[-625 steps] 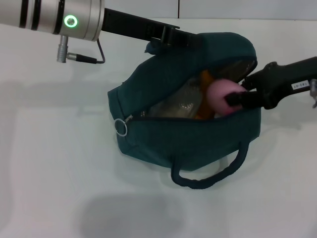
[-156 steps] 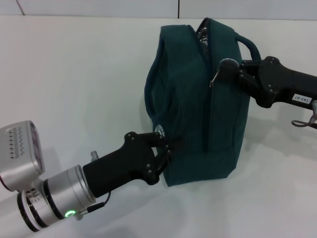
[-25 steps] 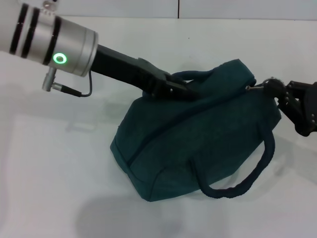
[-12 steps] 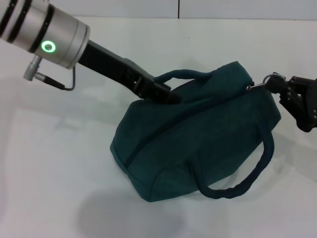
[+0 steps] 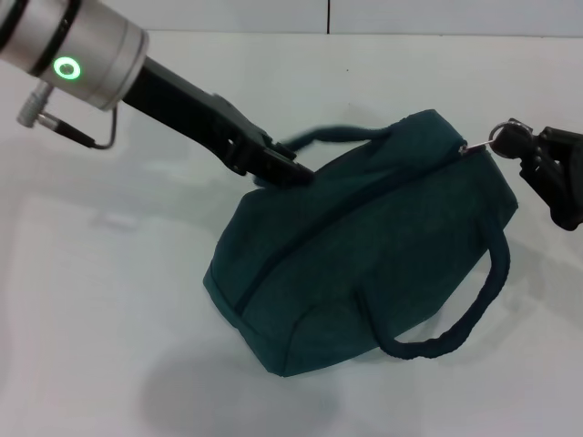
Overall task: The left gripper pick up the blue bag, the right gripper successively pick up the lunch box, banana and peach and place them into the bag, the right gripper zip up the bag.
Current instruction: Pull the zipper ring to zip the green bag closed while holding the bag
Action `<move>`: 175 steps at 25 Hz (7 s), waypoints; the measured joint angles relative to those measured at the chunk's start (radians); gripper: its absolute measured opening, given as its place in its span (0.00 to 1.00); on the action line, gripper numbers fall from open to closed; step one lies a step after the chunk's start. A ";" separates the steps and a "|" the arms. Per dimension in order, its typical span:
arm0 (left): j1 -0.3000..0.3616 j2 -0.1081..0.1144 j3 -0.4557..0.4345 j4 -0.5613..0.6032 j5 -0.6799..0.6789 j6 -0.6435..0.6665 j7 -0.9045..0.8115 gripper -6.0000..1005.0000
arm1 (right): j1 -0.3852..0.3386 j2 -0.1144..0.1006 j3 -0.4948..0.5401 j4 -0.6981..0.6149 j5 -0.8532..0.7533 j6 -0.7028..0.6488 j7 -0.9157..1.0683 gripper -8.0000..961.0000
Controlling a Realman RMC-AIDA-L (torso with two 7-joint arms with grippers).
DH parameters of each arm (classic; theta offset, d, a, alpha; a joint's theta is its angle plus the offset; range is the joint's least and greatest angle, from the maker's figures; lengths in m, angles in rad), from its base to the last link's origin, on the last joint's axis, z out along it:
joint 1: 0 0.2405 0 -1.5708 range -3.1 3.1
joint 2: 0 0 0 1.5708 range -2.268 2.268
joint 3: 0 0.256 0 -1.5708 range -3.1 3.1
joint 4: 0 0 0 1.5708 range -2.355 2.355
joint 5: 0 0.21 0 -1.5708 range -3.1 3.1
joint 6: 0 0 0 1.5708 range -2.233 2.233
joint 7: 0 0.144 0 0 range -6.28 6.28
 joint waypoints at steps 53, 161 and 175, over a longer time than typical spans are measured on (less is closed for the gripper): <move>0.243 -0.071 0.078 0.174 -0.204 0.045 0.156 0.49 | 0.005 -0.005 0.000 -0.002 0.038 0.011 0.000 0.02; -0.135 -0.070 0.067 -0.061 0.109 -0.180 0.086 0.53 | -0.023 0.004 -0.102 0.103 0.057 0.219 -0.063 0.12; -0.131 -0.070 0.067 -0.062 0.101 -0.179 0.094 0.18 | -0.020 0.004 -0.101 0.103 0.078 0.231 -0.063 0.14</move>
